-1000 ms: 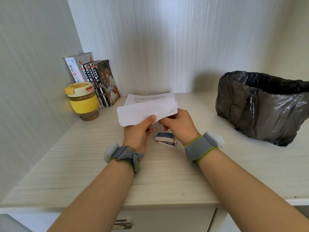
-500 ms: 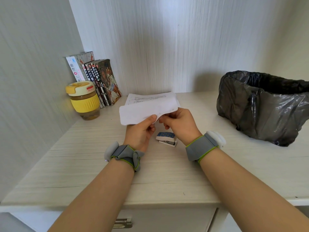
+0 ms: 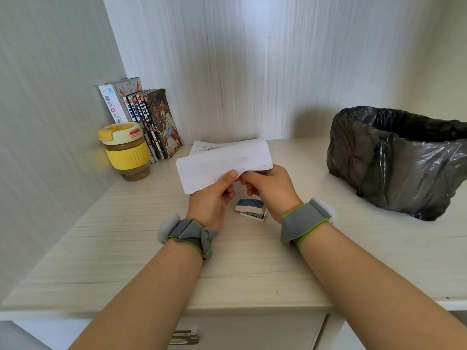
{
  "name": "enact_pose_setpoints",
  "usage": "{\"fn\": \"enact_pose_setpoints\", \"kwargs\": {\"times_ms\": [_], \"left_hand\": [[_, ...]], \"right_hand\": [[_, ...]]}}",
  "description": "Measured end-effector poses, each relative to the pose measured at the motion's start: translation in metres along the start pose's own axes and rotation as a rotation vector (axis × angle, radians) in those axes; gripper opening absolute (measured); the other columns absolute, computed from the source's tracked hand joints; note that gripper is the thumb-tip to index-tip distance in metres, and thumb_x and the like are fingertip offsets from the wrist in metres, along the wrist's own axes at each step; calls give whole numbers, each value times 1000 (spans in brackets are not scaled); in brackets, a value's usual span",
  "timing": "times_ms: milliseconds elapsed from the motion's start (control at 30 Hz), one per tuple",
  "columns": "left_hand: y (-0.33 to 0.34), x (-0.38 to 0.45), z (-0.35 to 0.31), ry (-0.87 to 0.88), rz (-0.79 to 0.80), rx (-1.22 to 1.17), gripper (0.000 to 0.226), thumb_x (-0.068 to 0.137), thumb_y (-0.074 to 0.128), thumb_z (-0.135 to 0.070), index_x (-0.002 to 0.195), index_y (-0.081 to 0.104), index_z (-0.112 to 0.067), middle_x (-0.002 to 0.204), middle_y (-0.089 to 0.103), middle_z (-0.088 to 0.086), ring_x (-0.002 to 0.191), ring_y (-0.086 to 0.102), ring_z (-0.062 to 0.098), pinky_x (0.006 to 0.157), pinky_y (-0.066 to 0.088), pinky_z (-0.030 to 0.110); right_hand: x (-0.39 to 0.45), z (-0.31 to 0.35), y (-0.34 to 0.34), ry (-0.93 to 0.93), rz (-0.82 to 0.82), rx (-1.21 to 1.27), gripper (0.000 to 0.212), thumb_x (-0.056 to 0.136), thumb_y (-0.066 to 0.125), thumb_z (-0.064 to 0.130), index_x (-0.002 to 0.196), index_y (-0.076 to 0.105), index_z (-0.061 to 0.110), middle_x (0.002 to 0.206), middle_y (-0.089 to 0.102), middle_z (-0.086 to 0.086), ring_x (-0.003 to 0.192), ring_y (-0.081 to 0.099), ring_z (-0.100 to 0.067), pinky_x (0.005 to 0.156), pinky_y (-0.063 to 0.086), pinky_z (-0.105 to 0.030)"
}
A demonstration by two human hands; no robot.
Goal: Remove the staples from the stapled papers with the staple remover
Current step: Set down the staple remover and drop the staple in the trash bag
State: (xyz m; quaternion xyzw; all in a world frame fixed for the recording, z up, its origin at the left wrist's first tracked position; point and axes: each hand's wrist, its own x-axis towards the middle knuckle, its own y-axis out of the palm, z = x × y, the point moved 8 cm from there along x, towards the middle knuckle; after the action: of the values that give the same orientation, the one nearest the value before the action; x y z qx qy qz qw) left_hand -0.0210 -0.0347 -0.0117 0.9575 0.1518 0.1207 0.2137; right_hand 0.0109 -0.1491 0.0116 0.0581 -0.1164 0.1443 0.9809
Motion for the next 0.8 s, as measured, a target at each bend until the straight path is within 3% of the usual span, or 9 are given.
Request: {"fn": "enact_pose_setpoints", "kwargs": {"times_ms": [233, 633, 800], "left_hand": [[-1, 0, 1, -29, -25, -64, 14, 88, 52, -4, 91, 58, -16, 77, 54, 2, 47, 48, 3, 48, 45, 15], [0, 1, 2, -19, -12, -7, 15, 85, 56, -2, 93, 58, -15, 77, 54, 4, 47, 48, 2, 49, 45, 14], [-3, 1, 2, -15, -37, -9, 19, 84, 55, 3, 92, 57, -15, 76, 53, 3, 48, 48, 2, 48, 44, 14]], "right_hand": [[2, 0, -3, -5, -15, -40, 27, 79, 54, -5, 56, 58, 8, 52, 51, -4, 43, 43, -7, 46, 39, -18], [4, -9, -5, 86, -39, 86, 23, 80, 58, -1, 61, 63, 11, 47, 54, 4, 42, 44, -5, 43, 40, -18], [3, -7, -6, 61, -53, -14, 24, 80, 57, -2, 59, 59, 10, 51, 51, 0, 39, 42, -3, 42, 39, -16]]}}
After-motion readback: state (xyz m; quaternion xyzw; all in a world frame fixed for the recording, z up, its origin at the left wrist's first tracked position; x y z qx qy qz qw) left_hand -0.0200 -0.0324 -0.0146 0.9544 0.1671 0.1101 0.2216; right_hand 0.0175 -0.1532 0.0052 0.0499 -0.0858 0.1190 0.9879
